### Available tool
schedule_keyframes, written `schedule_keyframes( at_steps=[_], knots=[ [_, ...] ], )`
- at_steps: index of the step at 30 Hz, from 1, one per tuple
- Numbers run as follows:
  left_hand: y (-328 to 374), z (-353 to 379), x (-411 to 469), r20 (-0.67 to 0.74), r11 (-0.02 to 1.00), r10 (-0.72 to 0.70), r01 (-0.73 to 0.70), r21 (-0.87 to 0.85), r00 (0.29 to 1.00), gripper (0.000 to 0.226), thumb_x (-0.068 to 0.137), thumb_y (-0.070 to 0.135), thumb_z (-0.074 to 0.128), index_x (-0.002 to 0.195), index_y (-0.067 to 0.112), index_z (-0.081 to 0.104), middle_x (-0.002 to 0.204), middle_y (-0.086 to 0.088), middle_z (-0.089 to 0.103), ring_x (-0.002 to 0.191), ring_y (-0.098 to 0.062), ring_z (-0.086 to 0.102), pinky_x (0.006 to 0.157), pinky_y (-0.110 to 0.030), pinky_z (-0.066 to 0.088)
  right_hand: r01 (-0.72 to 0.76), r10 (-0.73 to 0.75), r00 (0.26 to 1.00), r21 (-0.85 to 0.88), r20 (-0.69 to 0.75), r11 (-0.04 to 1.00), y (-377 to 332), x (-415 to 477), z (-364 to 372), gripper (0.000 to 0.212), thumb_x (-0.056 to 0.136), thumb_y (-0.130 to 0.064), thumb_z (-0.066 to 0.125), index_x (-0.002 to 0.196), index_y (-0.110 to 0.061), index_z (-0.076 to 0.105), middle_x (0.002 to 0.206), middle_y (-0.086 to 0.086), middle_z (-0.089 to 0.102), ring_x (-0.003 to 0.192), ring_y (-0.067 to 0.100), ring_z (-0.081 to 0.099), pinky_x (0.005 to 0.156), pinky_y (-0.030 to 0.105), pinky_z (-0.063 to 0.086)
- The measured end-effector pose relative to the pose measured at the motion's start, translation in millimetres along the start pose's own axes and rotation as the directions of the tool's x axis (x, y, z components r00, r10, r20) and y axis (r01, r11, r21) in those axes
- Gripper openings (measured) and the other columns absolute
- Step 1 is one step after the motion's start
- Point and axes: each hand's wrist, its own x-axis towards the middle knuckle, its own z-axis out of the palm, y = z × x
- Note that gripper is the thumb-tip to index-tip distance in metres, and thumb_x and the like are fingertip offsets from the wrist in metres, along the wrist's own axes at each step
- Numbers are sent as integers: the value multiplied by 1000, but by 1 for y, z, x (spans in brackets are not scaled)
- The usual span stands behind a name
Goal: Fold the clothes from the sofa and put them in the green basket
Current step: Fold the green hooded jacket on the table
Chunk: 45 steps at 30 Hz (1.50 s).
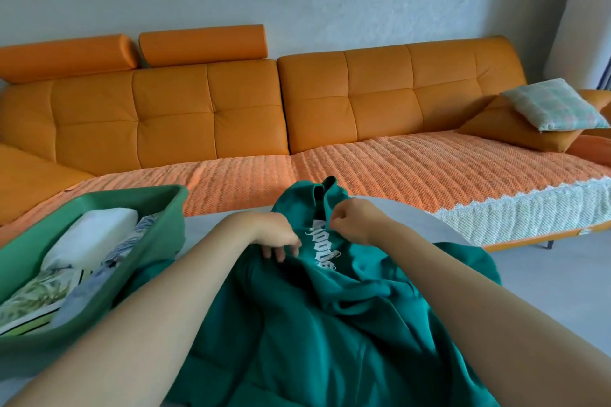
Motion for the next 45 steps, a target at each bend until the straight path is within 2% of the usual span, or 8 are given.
schedule_keyframes(
  at_steps=[5, 11, 15, 20, 26, 30, 35, 45],
  knots=[
    [-11, -33, 61, -485, 995, 35, -78, -68, 874, 17, 95, 13, 41, 93, 23, 55, 95, -4, 52, 79, -22, 47, 70, -34, 38, -82, 81, 991, -7, -106, 997, 13, 68, -3, 25, 89, -12, 46, 97, -23, 68, 99, 1, 67, 77, 19, 62, 64, 30, 48],
    [-35, -33, 147, -376, 988, -144, 152, -10, 915, 63, 94, 45, 55, 146, 13, 40, 152, -8, 42, 130, -31, 48, 101, -39, 45, -289, 328, 943, -346, 58, 893, 44, 136, 17, 84, 98, -45, 55, 158, -14, 5, 158, 24, 21, 130, 40, 48, 98, 44, 47],
    [-52, -25, 182, -300, 998, -58, 51, -34, 952, 41, 88, 42, 64, 124, 25, 57, 125, -1, 63, 109, -27, 60, 92, -37, 50, -164, 233, 967, -443, 105, 881, 50, 164, 28, 46, 98, -37, 56, 133, -7, 48, 128, 15, 61, 113, 32, 60, 87, 36, 49],
    [-85, -60, 199, -590, 983, -144, 183, 7, 794, 37, 96, 30, 47, 133, 32, 53, 131, -3, 62, 110, -30, 61, 77, -33, 44, -138, 77, 950, -188, -302, 972, 43, 198, 25, 21, 101, -18, 49, 120, -11, 53, 113, 13, 64, 101, 34, 62, 76, 36, 48],
    [-130, -108, 224, -503, 682, -607, 78, -727, 615, 25, 101, 8, 42, 105, -4, 63, 83, -17, 73, 45, -25, 63, 44, -27, 50, 47, -57, 828, -33, -558, 998, 18, 246, 18, 9, 99, -11, 45, 106, -10, 51, 103, 11, 61, 82, 33, 58, 67, 39, 46],
    [-140, -95, 239, -572, 678, -598, -27, -735, 561, 26, 99, 4, 45, 122, 0, 56, 121, -20, 63, 91, -34, 65, 82, -41, 56, 118, -107, 925, 8, -364, 993, 17, 267, 25, 41, 95, -8, 53, 135, -17, 51, 129, 9, 56, 112, 29, 56, 92, 39, 49],
    [-113, -59, 235, -435, 814, -310, 0, -581, 846, 80, 95, 28, 61, 158, 16, 14, 160, -11, 28, 141, -34, 36, 110, -39, 34, 52, -10, 979, -202, 203, 978, 40, 253, 54, 86, 95, -30, 62, 159, -32, 5, 163, 7, 24, 137, 30, 43, 105, 34, 38],
    [1, -44, 225, -310, 983, 179, -180, 28, 934, 58, 103, 47, 36, 156, 23, 29, 165, -1, 19, 150, -25, 19, 116, -48, 23, -136, 120, 990, -313, -70, 940, 82, 199, 24, 47, 99, -28, 41, 145, -20, 43, 142, 9, 41, 128, 31, 43, 103, 43, 40]
  ],
)
